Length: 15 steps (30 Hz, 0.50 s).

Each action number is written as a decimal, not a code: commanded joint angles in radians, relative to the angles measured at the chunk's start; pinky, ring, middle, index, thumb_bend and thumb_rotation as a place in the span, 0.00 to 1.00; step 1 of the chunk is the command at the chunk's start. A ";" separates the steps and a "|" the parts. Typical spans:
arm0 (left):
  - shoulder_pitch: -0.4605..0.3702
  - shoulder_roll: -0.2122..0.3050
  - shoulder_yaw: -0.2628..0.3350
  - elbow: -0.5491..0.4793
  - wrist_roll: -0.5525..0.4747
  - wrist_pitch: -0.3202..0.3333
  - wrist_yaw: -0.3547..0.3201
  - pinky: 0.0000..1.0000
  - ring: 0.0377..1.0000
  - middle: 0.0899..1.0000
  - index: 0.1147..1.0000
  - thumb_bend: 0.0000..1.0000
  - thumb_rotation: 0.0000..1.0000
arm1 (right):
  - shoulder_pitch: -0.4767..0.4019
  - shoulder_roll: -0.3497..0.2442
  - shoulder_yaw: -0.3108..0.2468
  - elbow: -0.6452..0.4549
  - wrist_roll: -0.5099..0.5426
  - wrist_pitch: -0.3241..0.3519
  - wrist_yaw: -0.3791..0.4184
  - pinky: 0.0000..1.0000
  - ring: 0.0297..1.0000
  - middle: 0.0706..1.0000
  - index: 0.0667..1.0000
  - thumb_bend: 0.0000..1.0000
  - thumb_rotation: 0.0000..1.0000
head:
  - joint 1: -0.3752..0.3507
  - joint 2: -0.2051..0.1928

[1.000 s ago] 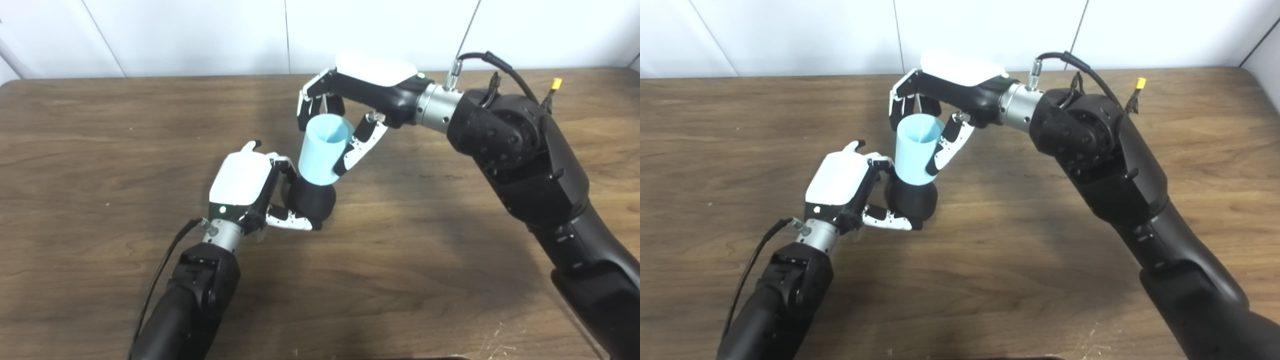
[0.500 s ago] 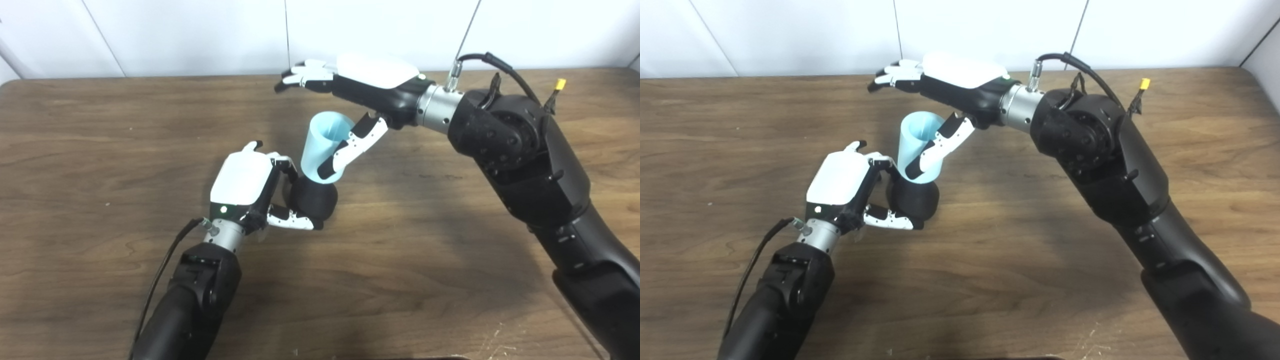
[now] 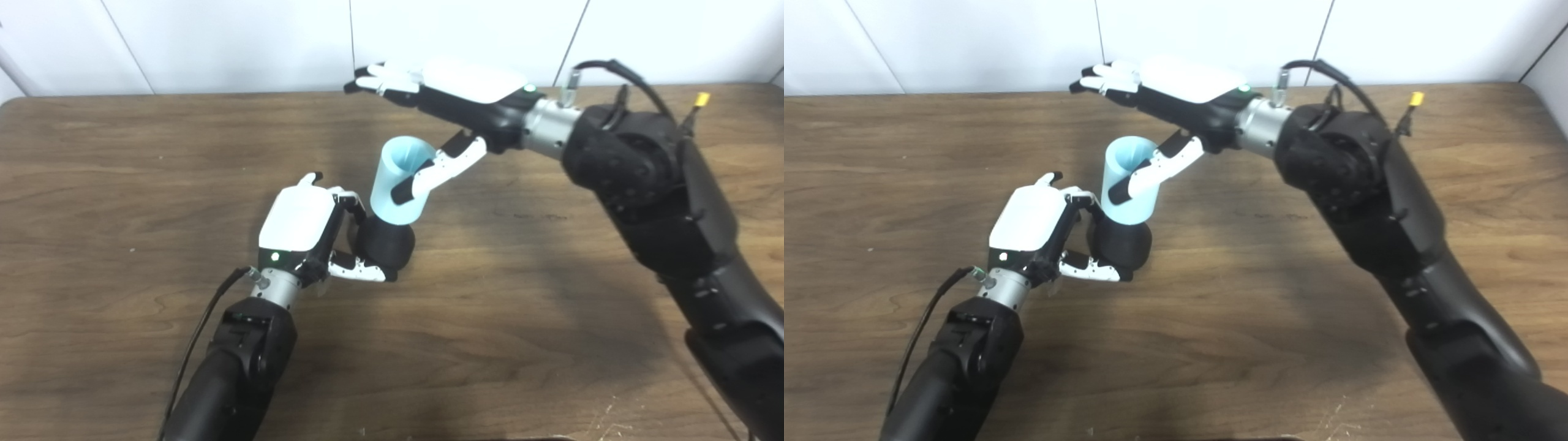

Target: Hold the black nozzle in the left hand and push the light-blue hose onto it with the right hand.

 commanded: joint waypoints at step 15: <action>0.002 -0.005 -0.014 -0.010 -0.010 -0.016 -0.025 0.92 0.71 0.61 0.42 0.52 0.05 | 0.223 -0.028 -0.111 -0.157 0.022 -0.173 -0.142 0.99 1.00 1.00 1.00 0.64 0.91 | -0.001 0.000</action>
